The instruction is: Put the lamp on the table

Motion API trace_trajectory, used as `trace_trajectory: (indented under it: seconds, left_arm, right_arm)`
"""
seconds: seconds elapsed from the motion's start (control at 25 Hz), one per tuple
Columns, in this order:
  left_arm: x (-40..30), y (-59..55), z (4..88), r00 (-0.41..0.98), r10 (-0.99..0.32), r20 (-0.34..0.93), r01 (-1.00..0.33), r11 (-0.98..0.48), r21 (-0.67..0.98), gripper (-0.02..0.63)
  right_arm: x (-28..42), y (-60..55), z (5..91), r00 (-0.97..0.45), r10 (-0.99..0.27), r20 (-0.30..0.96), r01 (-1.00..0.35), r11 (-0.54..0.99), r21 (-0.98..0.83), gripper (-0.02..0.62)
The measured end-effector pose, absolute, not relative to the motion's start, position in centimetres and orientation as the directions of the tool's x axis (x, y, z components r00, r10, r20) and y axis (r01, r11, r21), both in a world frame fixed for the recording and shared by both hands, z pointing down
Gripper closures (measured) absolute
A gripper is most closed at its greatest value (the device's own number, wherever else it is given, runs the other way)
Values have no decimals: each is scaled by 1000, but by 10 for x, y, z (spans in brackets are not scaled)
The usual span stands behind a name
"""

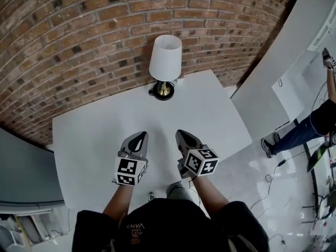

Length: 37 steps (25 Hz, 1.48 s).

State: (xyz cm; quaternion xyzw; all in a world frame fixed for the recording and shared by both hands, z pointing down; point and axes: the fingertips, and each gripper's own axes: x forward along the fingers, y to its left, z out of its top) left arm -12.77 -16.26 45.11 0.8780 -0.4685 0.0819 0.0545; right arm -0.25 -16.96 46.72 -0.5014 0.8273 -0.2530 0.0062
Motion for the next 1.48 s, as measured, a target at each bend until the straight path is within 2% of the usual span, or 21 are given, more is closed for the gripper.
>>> trace_trajectory:
  seconds: [0.68, 1.08, 1.48]
  left_arm:
    - [-171, -60, 472, 564, -787, 251, -818, -574, 39, 595]
    - [-173, -35, 479, 595, -759, 265, -793, -608, 40, 595]
    - [-175, -36, 477, 590, -762, 266, -799, -598, 59, 595]
  right_arm:
    - [-35, -85, 476, -470, -844, 259, -851, 355, -388, 595]
    - [-41, -61, 496, -454, -836, 309, -860, 321, -397, 597]
    - [-43, -58, 489, -473, -826, 307, -854, 345, -388, 597]
